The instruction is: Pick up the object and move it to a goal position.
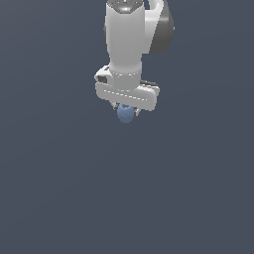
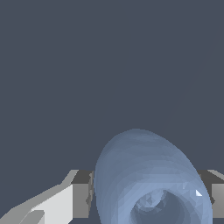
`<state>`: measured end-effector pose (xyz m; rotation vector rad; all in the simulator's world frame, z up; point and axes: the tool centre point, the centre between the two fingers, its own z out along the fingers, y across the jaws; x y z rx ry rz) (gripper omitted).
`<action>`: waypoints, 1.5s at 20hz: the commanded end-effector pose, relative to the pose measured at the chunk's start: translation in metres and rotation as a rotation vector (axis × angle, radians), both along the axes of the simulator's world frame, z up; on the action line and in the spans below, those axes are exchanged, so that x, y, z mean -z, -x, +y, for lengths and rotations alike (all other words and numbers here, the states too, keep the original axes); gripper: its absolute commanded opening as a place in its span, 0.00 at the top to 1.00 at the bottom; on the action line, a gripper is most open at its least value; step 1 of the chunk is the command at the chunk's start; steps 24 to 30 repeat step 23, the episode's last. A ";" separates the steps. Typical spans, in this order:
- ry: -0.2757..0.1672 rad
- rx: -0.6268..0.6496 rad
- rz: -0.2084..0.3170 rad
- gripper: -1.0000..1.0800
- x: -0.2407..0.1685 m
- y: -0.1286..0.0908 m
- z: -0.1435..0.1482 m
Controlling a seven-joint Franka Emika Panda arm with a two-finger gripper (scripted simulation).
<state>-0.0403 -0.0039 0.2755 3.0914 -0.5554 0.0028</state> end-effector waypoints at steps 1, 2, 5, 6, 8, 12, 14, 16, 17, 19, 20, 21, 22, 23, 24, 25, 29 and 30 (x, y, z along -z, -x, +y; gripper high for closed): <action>0.000 0.000 0.001 1.00 -0.026 -0.002 0.003; 0.000 0.000 0.001 1.00 -0.036 -0.004 0.004; 0.000 0.000 0.001 1.00 -0.065 -0.007 0.007; 0.000 0.000 0.001 1.00 -0.073 -0.008 0.007; 0.000 0.000 0.001 1.00 -0.088 -0.011 0.009; 0.000 0.000 0.001 1.00 -0.111 -0.014 0.011; -0.001 -0.001 0.002 1.00 -0.120 -0.016 0.012; -0.001 -0.001 0.002 1.00 -0.126 -0.017 0.013; -0.001 -0.001 0.002 1.00 -0.129 -0.018 0.013; -0.001 -0.001 0.002 1.00 -0.133 -0.019 0.014; -0.001 -0.001 0.002 1.00 -0.134 -0.019 0.014; -0.001 -0.001 0.002 1.00 -0.135 -0.020 0.014; -0.001 -0.001 0.002 1.00 -0.135 -0.020 0.014; -0.001 -0.001 0.002 1.00 -0.135 -0.020 0.014; -0.001 -0.001 0.002 1.00 -0.135 -0.020 0.014; -0.001 -0.001 0.002 1.00 -0.135 -0.020 0.014; -0.001 -0.001 0.002 1.00 -0.135 -0.020 0.014; -0.001 -0.001 0.002 1.00 -0.135 -0.020 0.014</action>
